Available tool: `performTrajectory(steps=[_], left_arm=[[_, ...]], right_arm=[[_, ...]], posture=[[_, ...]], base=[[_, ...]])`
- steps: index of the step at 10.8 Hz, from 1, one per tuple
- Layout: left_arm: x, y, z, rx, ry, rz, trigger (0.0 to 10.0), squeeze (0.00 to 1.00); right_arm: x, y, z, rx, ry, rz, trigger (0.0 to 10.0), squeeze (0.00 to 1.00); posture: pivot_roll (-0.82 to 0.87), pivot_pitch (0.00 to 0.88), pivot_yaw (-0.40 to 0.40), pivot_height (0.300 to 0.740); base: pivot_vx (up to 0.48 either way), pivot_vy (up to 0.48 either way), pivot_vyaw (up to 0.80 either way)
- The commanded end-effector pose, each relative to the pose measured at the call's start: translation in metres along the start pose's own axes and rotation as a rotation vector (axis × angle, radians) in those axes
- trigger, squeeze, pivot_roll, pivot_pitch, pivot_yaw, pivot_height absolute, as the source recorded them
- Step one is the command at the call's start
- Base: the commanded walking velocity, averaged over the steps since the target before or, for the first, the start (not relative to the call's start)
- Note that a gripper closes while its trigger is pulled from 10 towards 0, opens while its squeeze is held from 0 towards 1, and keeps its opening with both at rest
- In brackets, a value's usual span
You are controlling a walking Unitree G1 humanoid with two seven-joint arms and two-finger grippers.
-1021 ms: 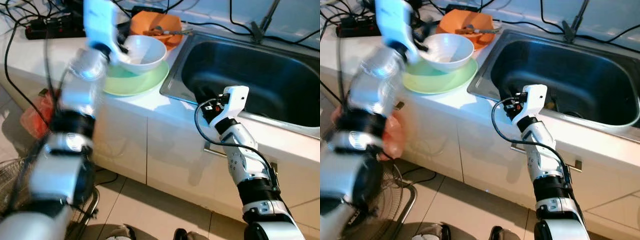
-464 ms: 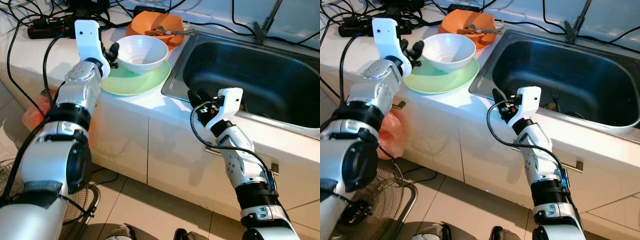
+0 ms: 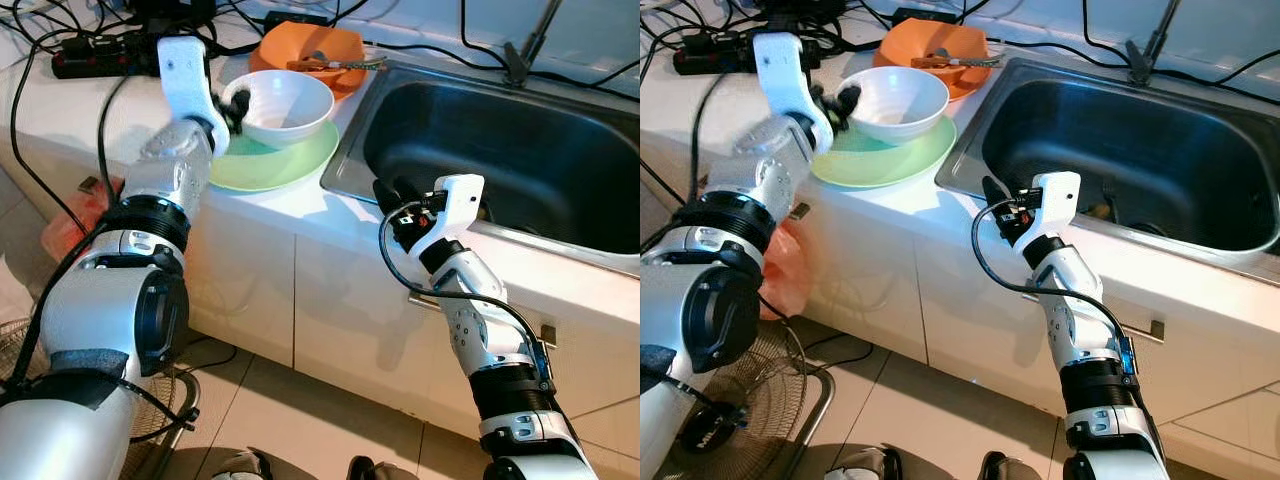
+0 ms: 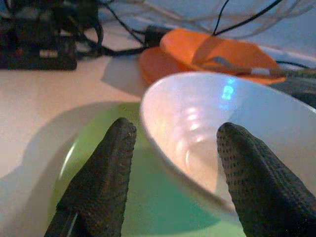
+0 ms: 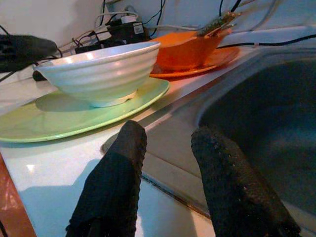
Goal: Kitchen organization
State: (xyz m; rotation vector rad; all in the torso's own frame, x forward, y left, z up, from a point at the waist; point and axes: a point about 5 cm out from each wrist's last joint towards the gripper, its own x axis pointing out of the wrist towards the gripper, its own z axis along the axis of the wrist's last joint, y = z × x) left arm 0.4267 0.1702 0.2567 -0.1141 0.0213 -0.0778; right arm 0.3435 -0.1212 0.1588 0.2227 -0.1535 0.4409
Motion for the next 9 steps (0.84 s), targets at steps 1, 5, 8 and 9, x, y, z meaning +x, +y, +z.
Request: performTrajectory(steps=[1, 5, 8, 9], left_arm=[[0.001, -0.004, 0.004, -0.016, 0.005, -0.001, 10.0, 0.0], [0.003, -0.01, 0.007, -0.121, 0.037, 0.014, 10.0, 0.0], [0.003, -0.015, -0.006, -0.196, 0.09, 0.025, 10.0, 0.0], [0.003, -0.016, -0.01, -0.2, 0.1, 0.026, 10.0, 0.0]], right_arm=[[-0.003, 0.0, 0.0, 0.005, 0.001, -0.006, 10.0, 0.0], [-0.007, 0.004, -0.004, 0.016, 0.014, -0.002, 10.0, 0.0], [-0.016, 0.006, -0.007, 0.023, 0.028, -0.009, 10.0, 0.0], [-0.017, 0.005, -0.008, 0.026, 0.03, -0.013, 10.0, 0.0]], posture=[[0.04, 0.115, -0.012, 0.74], [0.03, 0.124, 0.001, 0.74], [0.02, 0.151, 0.007, 0.74], [0.02, 0.154, 0.008, 0.74]], base=[[0.0, 0.0, 0.0], [0.0, 0.0, 0.0], [0.0, 0.0, 0.0], [0.0, 0.0, 0.0]])
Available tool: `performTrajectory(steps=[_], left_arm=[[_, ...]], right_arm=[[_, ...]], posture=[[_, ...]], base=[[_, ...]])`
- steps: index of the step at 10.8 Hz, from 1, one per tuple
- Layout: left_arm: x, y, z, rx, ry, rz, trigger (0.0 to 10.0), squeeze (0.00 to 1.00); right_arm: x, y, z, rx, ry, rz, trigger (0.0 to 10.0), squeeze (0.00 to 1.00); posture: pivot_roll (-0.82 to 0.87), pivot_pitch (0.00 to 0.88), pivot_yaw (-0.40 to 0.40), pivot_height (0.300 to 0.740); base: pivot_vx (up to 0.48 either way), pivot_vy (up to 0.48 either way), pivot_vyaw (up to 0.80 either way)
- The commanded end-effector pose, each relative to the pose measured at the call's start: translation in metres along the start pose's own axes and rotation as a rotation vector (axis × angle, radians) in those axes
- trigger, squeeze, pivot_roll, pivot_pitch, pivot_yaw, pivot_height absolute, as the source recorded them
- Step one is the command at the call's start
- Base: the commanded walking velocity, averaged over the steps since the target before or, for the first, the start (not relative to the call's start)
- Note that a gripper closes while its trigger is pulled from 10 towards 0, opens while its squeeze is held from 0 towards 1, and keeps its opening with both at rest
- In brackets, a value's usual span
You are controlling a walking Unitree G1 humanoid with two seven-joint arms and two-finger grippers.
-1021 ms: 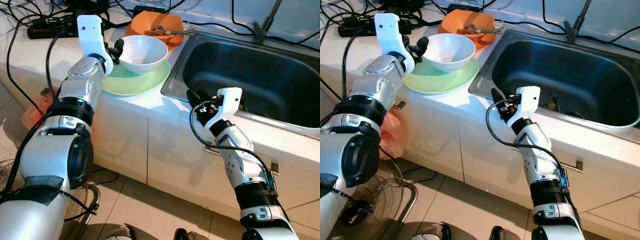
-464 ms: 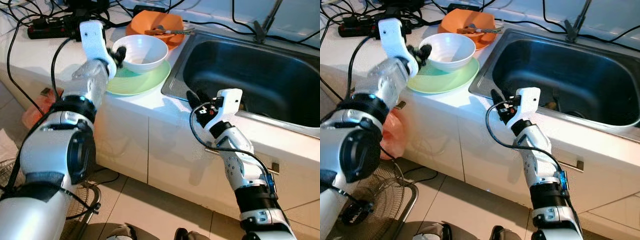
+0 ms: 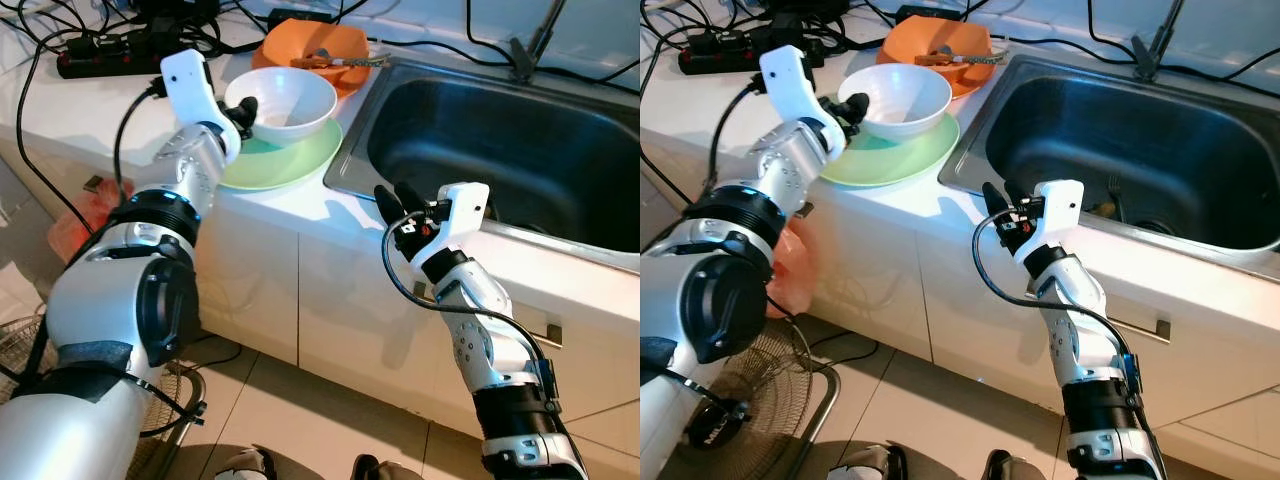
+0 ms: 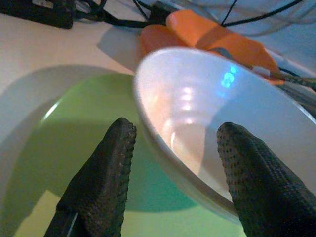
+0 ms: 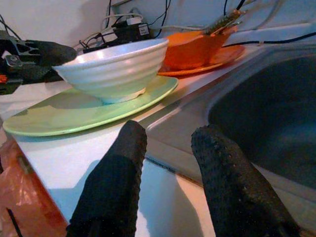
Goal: Kitchen organization
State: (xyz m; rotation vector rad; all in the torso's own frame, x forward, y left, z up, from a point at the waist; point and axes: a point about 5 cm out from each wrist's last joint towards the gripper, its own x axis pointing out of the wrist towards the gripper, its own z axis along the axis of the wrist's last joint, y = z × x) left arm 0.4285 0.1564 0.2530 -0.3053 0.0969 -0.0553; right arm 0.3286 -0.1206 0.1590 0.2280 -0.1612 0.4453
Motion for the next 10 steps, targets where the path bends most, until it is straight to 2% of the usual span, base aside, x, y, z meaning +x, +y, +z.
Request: performTrajectory(steps=[1, 4, 7, 9, 10], left_arm=[[0.0, -0.002, -0.01, -0.009, 0.052, 0.009, 10.0, 0.0], [-0.001, 0.0, -0.032, -0.017, 0.115, 0.027, 10.0, 0.0], [-0.001, -0.001, -0.031, -0.022, 0.101, 0.025, 10.0, 0.0], [0.0, 0.002, -0.023, 0.008, 0.047, 0.04, 0.0, 0.0], [0.0, 0.0, -0.023, 0.02, 0.04, 0.037, 0.0, 0.0]], right_arm=[[-0.007, -0.001, -0.011, 0.025, 0.046, -0.022, 10.0, 0.0], [-0.013, 0.0, -0.012, 0.032, 0.061, -0.026, 10.0, 0.0], [-0.013, -0.003, -0.01, 0.026, 0.065, -0.039, 10.0, 0.0], [-0.011, -0.003, -0.008, 0.026, 0.06, -0.042, 10.0, 0.0], [-0.01, -0.005, -0.006, 0.024, 0.056, -0.047, 10.0, 0.0]], posture=[[0.02, 0.165, 0.009, 0.74], [0.01, 0.192, 0.006, 0.74], [0.02, 0.196, 0.002, 0.74], [0.01, 0.184, -0.001, 0.74], [0.01, 0.179, -0.002, 0.74]], base=[[0.0, 0.0, 0.0], [0.0, 0.0, 0.0], [0.0, 0.0, 0.0], [0.0, 0.0, 0.0], [0.0, 0.0, 0.0]])
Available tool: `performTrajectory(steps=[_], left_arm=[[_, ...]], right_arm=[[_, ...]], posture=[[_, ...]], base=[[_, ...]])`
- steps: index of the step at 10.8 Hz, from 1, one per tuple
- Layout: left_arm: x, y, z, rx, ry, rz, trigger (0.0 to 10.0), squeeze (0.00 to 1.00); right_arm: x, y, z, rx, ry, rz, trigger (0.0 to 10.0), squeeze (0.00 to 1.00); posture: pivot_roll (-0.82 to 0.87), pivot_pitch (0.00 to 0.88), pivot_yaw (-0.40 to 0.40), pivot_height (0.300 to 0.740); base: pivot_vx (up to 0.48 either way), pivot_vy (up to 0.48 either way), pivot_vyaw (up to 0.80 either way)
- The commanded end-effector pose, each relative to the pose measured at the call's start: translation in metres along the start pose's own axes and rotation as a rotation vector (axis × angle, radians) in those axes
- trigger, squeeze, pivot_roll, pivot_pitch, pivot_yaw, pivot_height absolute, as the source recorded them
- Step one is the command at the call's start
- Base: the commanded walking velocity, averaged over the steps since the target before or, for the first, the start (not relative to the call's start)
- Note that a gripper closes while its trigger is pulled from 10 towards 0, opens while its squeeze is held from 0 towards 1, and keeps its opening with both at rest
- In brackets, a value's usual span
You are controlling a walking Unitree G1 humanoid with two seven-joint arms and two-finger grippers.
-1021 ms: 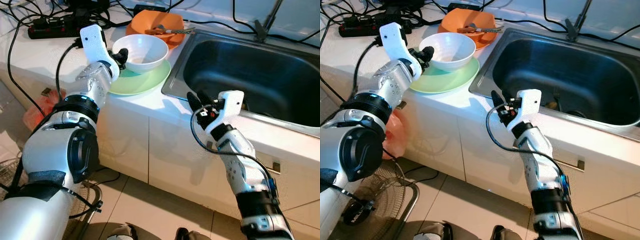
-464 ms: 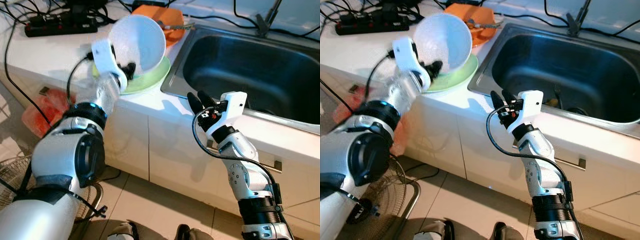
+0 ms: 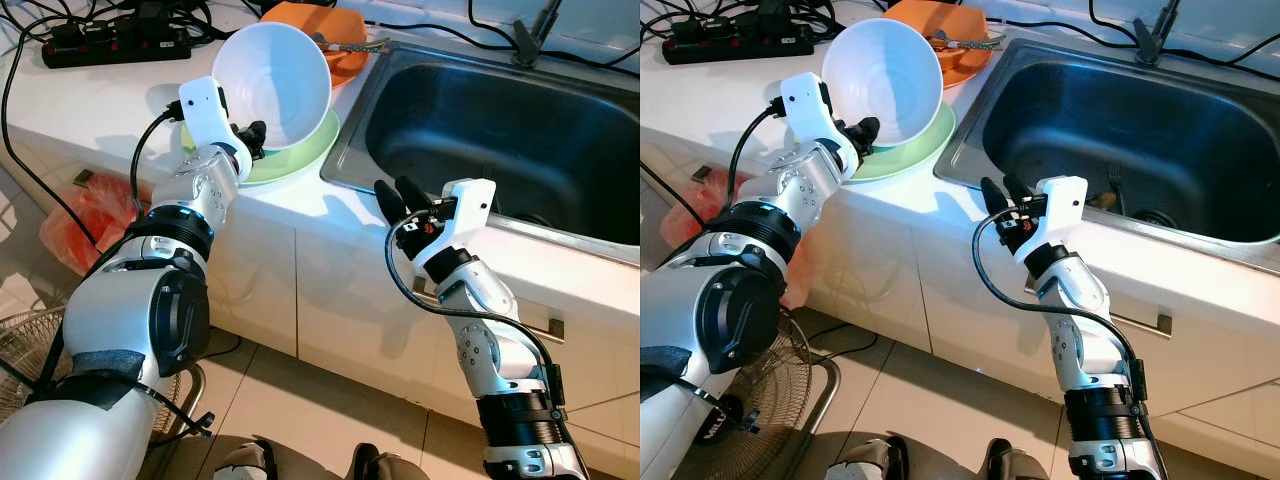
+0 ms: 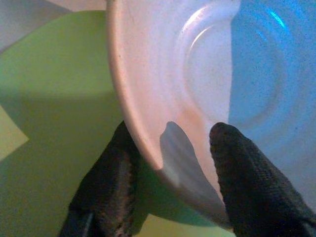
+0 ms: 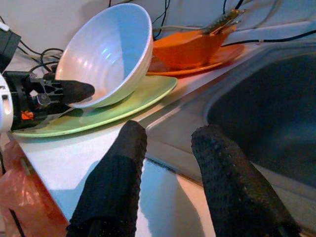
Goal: Kitchen organization
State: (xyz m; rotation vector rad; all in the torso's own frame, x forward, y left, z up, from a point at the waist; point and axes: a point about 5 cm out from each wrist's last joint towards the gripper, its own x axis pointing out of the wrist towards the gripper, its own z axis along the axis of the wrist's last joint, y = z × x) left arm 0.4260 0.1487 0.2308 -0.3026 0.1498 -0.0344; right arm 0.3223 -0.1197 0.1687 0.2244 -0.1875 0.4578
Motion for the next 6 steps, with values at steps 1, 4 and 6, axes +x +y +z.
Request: performTrajectory(steps=[1, 4, 6], left_arm=[[-0.0001, 0.0001, 0.0, 0.02, -0.01, 0.009, 0.0, 0.0], [-0.0005, 0.0036, 0.0023, -0.003, -0.035, 0.03, 0.0, 0.0], [-0.0006, 0.0036, 0.003, -0.003, -0.045, 0.027, 0.0, 0.0]], right_arm=[[-0.0075, -0.0109, -0.0158, 0.03, 0.079, -0.066, 10.0, 0.0], [-0.0065, -0.0132, -0.0149, 0.027, 0.076, -0.076, 10.0, 0.0], [-0.006, -0.0132, -0.0157, 0.029, 0.078, -0.078, 10.0, 0.0]], posture=[[0.01, 0.178, -0.002, 0.74], [0.01, 0.174, -0.006, 0.74], [0.01, 0.172, -0.006, 0.74]], base=[[0.0, 0.0, 0.0], [0.0, 0.0, 0.0], [0.0, 0.0, 0.0]])
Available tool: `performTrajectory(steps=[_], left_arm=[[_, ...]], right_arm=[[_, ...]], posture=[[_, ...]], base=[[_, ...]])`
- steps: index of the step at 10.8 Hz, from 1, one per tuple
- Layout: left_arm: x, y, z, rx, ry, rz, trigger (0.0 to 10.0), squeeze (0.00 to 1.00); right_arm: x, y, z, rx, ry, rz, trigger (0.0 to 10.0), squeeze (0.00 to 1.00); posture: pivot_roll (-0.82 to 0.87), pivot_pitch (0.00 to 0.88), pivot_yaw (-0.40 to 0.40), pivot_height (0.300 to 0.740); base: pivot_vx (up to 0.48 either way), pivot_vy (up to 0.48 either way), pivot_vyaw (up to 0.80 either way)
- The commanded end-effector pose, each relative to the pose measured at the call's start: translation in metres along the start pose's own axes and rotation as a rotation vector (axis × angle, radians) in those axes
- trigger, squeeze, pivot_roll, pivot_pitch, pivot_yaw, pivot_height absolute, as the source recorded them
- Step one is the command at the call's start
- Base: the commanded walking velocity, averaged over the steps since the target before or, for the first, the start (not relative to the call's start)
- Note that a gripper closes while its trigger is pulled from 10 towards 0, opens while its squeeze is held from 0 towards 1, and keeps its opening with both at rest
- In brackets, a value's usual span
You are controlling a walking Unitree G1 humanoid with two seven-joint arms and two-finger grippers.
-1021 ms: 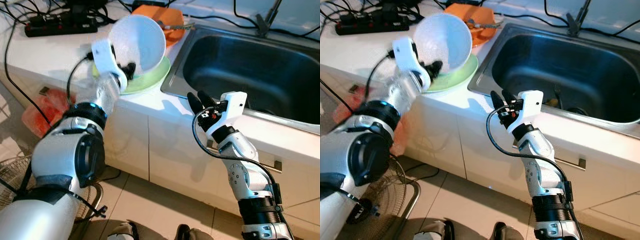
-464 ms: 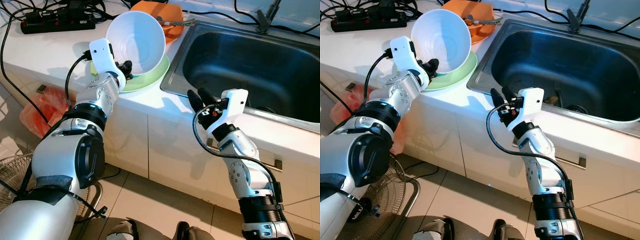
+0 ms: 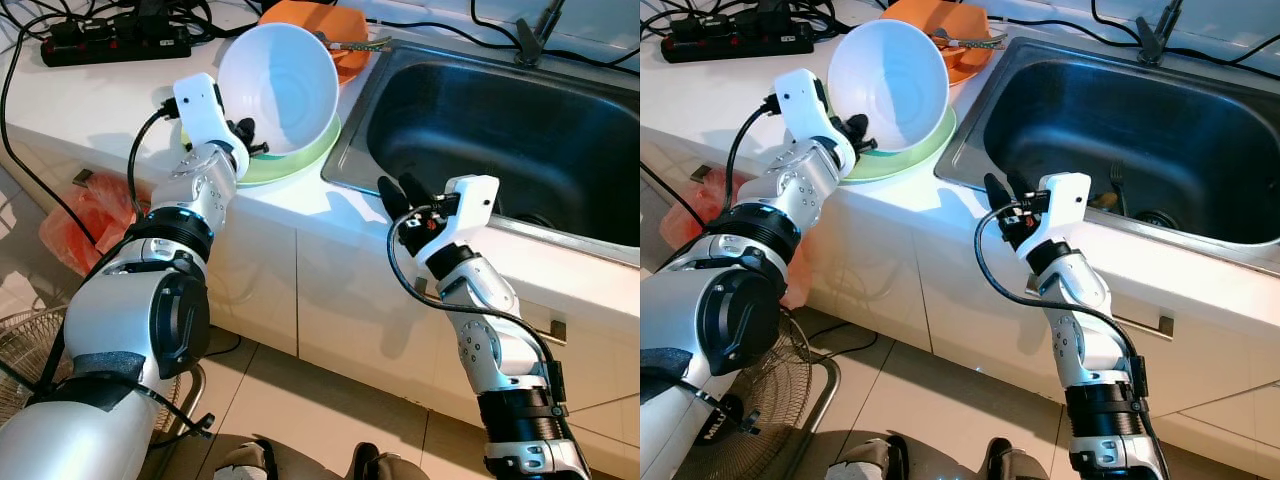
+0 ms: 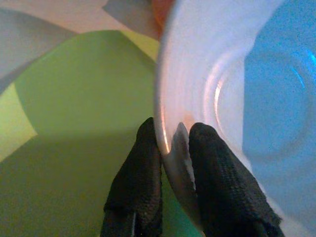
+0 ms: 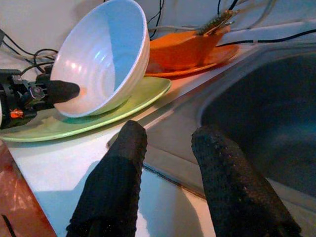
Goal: Kitchen organization
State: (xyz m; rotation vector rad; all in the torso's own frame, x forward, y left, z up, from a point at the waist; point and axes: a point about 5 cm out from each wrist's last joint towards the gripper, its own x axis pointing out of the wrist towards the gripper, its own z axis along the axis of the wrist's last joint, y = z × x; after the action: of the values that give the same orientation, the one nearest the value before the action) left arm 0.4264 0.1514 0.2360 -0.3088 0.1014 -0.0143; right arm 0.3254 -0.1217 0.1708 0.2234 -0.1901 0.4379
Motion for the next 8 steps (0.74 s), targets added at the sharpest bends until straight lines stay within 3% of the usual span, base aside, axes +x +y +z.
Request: performTrajectory(steps=[1, 6, 8], left_arm=[[0.0, 0.001, -0.003, -0.004, 0.0, 0.005, 0.0, 0.0], [0.0, -0.003, 0.001, -0.022, -0.027, -0.013, 0.0, 0.0], [-0.001, -0.015, 0.012, -0.033, -0.118, -0.073, 0.0, 0.0]], right_arm=[[-0.007, -0.01, -0.018, 0.033, 0.083, -0.059, 10.0, 0.0], [-0.004, -0.011, -0.019, 0.036, 0.082, -0.061, 10.0, 0.0], [-0.001, -0.011, -0.018, 0.037, 0.075, -0.06, 10.0, 0.0]], posture=[[0.02, 0.171, -0.006, 0.74], [0.02, 0.162, -0.008, 0.74], [0.03, 0.154, -0.01, 0.74]], base=[[0.0, 0.0, 0.0], [0.0, 0.0, 0.0], [0.0, 0.0, 0.0]])
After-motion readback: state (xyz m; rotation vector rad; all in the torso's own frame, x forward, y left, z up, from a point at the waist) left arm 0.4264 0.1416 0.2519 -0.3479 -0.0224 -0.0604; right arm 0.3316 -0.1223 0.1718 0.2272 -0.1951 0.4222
